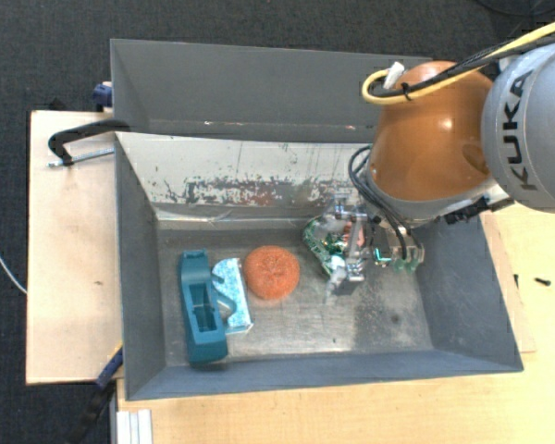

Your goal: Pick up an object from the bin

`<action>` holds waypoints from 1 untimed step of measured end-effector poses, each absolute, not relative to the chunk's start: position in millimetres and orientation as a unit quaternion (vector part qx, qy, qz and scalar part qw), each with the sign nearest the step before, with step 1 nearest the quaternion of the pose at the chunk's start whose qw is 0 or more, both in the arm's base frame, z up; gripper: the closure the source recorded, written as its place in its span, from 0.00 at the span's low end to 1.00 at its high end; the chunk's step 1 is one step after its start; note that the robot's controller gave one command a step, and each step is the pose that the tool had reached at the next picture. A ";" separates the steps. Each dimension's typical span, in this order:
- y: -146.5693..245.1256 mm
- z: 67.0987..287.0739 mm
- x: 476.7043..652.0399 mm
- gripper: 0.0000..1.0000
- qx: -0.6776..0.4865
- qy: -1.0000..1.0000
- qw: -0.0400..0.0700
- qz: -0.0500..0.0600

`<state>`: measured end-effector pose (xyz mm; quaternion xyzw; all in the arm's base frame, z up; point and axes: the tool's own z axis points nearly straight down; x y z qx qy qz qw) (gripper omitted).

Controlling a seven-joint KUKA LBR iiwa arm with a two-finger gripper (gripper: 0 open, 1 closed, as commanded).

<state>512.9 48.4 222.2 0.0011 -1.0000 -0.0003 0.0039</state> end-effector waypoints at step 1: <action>48.4 224.3 513.5 0.00 0.001 -1.000 0.002 -0.001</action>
Offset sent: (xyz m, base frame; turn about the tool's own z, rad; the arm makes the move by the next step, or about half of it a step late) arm 0.0258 0.0478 -0.0671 -0.1600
